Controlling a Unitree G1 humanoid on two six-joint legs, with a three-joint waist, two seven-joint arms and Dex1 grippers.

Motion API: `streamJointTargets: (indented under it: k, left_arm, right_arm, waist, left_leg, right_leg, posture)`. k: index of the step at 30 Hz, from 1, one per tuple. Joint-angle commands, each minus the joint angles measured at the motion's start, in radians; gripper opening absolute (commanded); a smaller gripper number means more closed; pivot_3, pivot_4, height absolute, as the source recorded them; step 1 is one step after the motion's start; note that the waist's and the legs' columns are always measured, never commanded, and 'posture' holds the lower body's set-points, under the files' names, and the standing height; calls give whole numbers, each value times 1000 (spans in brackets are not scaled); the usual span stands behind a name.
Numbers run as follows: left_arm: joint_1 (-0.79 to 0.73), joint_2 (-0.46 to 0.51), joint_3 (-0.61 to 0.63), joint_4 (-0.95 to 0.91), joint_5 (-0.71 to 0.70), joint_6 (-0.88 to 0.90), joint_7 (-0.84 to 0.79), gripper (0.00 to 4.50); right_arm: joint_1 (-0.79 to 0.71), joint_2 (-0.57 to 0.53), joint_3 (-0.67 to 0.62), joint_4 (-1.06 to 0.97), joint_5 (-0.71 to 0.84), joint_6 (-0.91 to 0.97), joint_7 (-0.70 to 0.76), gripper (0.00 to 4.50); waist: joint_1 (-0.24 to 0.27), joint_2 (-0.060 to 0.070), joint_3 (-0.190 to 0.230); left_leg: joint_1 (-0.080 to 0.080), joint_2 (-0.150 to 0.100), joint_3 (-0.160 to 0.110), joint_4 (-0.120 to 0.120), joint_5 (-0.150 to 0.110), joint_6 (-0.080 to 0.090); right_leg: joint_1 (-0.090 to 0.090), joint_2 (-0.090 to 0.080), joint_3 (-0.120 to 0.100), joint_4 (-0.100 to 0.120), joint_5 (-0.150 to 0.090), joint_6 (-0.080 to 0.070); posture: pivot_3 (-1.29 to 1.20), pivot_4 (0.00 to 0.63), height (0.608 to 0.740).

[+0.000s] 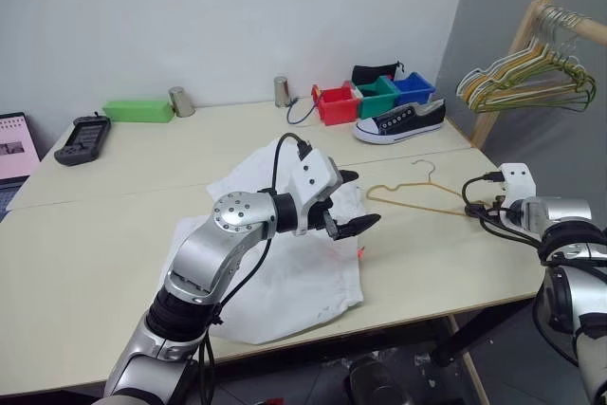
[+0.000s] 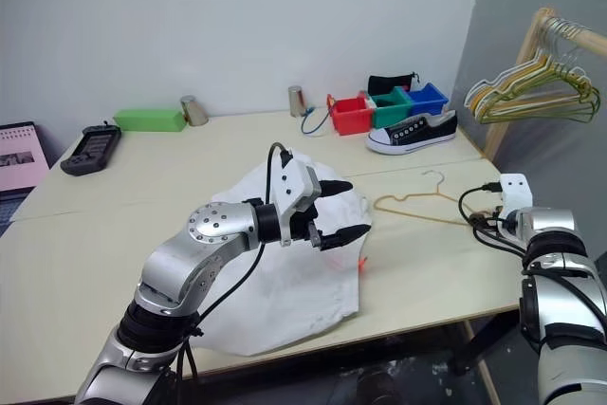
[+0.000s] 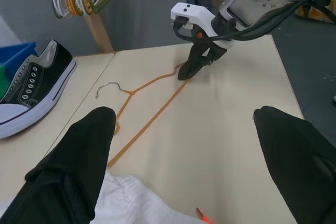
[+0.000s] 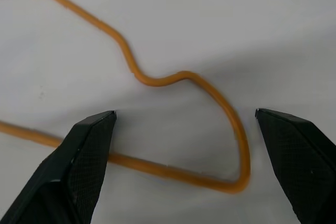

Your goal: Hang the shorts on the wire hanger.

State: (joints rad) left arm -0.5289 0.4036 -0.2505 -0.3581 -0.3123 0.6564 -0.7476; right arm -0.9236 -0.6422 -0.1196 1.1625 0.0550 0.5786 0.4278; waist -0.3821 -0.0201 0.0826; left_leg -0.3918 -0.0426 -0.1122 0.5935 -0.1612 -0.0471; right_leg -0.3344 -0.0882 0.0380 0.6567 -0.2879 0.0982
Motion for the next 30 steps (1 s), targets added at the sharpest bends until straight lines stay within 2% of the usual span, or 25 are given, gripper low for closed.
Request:
streamJointTargets:
  k: [1,3,4,5,10,15,19,22,23,30]
  left_arm:
    - [-14,-1,19,-42,-12,4,14,4454]
    - [-13,-3,14,-44,-11,4,16,4454]
    - [-13,-3,13,-44,-11,3,16,4500]
    - [-14,-3,13,-43,-11,3,18,4500]
    - [-19,3,26,-28,-11,-3,18,4500]
    - [-16,7,31,-24,-9,-7,22,4500]
    - [-15,6,35,-21,-6,-11,28,4500]
    - [-11,7,35,-23,-5,-11,30,4500]
    - [-11,7,35,-24,-5,-10,31,4500]
    - [-12,8,38,-28,-4,-5,44,4500]
  right_arm:
    - [8,7,-31,28,7,5,-75,4500]
    - [19,8,-34,35,4,-3,-85,4500]
    - [22,9,-35,38,3,-6,-86,4114]
    - [27,11,-31,35,1,-3,-74,4017]
    - [44,18,-7,16,-13,9,-21,2658]
    - [60,18,-3,10,-11,16,-12,1568]
    - [61,20,-4,5,-10,22,-10,881]
    - [59,21,-10,3,-5,26,-17,153]
    - [57,22,-17,4,0,29,-22,9]
    - [48,26,-35,-18,13,33,-18,9]
  waist:
    - [3,0,0]
    - [7,-1,-1]
    - [9,-1,-1]
    - [12,-1,-1]
    - [19,-2,-1]
    - [22,-5,-5]
    - [23,-7,-6]
    - [23,-7,-6]
    - [23,-7,-6]
    - [23,-7,-6]
  left_leg:
    - [0,0,0,0,0,0]
    - [0,0,0,0,0,0]
    - [0,0,0,0,0,0]
    - [0,0,0,0,0,0]
    - [0,0,0,0,-1,1]
    - [0,0,-1,0,-1,2]
    - [0,0,-1,0,-2,3]
    - [0,0,-1,0,-2,3]
    - [0,0,-1,0,-2,3]
    - [0,0,-1,0,-2,3]
  right_leg:
    - [0,0,0,0,0,0]
    - [1,0,0,-1,0,0]
    - [1,0,0,-1,0,0]
    - [1,0,0,-2,0,0]
    - [3,0,0,-8,0,0]
    - [5,0,-1,-10,1,0]
    - [6,0,-1,-11,1,0]
    - [6,0,-1,-11,0,0]
    - [6,0,-1,-11,0,0]
    - [7,0,-1,-11,0,0]
  posture:
    - [-279,24,740]
    - [-279,24,740]
    - [-278,24,740]
    - [-278,24,740]
    - [-278,23,740]
    - [-277,21,740]
    - [-277,20,740]
    - [-276,21,740]
    - [-274,21,740]
    - [-277,21,740]
